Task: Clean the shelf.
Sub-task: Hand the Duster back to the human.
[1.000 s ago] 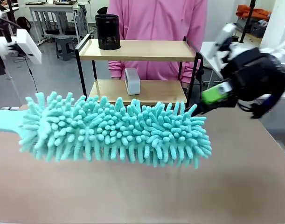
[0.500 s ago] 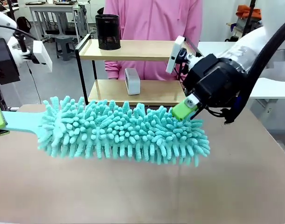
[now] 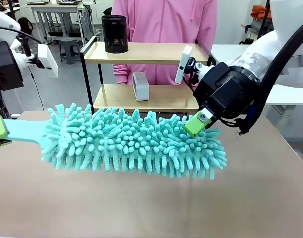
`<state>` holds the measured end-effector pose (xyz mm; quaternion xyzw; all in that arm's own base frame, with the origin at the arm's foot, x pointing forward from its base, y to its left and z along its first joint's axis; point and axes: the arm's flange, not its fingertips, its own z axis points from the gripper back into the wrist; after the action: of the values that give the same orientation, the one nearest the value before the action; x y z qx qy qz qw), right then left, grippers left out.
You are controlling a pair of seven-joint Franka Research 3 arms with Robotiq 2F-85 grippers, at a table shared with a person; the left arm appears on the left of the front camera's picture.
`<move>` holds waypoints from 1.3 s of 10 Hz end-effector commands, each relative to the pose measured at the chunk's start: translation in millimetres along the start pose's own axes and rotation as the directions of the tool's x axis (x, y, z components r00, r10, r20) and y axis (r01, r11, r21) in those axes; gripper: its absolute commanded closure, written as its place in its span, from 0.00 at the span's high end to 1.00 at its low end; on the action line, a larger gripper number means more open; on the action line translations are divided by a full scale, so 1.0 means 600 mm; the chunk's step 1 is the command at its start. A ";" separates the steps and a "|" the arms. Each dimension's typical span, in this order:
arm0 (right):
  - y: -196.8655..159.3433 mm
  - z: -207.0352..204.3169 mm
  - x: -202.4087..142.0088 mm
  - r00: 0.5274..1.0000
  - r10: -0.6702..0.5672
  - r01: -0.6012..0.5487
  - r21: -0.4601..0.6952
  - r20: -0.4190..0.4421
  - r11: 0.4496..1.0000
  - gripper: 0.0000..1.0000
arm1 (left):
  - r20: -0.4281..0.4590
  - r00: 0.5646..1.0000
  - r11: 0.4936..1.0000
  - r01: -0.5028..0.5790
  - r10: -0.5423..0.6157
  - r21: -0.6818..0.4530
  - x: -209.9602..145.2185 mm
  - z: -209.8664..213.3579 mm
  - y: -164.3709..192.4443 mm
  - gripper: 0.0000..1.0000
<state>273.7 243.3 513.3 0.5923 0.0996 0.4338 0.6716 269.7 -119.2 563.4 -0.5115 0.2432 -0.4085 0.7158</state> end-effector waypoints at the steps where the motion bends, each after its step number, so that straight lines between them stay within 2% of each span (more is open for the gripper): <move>1: 0.002 0.003 0.006 0.998 0.019 -0.018 0.014 -0.065 1.000 0.68 | -0.003 1.000 1.000 0.012 -0.012 -0.017 -0.003 0.004 -0.010 0.12; 3: 0.004 0.002 0.006 0.998 0.023 -0.022 0.019 -0.064 1.000 0.09 | -0.001 1.000 1.000 0.014 -0.014 -0.020 -0.003 0.006 -0.010 0.12; 4: 0.005 0.000 0.006 0.997 0.026 -0.025 0.016 -0.068 1.000 0.00 | -0.001 1.000 1.000 0.016 -0.016 -0.022 -0.003 0.006 -0.011 0.12; 6: 0.006 0.000 0.004 0.997 0.020 -0.019 0.023 -0.076 1.000 0.00 | 0.000 1.000 1.000 0.019 -0.019 -0.024 -0.002 0.005 -0.011 0.12; 7: 0.005 0.000 0.003 0.997 0.018 -0.015 0.030 -0.076 0.999 0.04 | 0.000 1.000 1.000 0.022 -0.022 -0.020 -0.002 0.006 -0.010 0.12; 8: 0.004 0.001 0.003 0.997 0.015 -0.012 0.033 -0.075 0.999 0.00 | -0.002 1.000 0.999 0.022 -0.022 -0.023 -0.001 0.007 -0.010 0.12; 11: 0.003 0.001 0.003 0.997 0.011 -0.009 0.032 -0.080 0.999 0.00 | 0.003 1.000 1.000 0.022 -0.022 -0.019 -0.001 0.007 -0.010 0.12; 12: 0.002 0.001 0.002 0.997 0.009 -0.007 0.033 -0.079 0.999 0.00 | 0.011 1.000 1.000 0.016 -0.016 -0.010 -0.001 0.008 -0.009 0.61; 13: 0.003 0.002 0.001 0.997 0.010 -0.007 0.035 -0.082 0.999 0.00 | 0.021 1.000 1.000 0.014 -0.014 -0.001 -0.002 0.010 -0.009 0.67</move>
<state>271.1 245.0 511.4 0.5857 0.1257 0.4488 0.6631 270.5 -118.9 564.3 -0.5102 0.2402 -0.4077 0.7182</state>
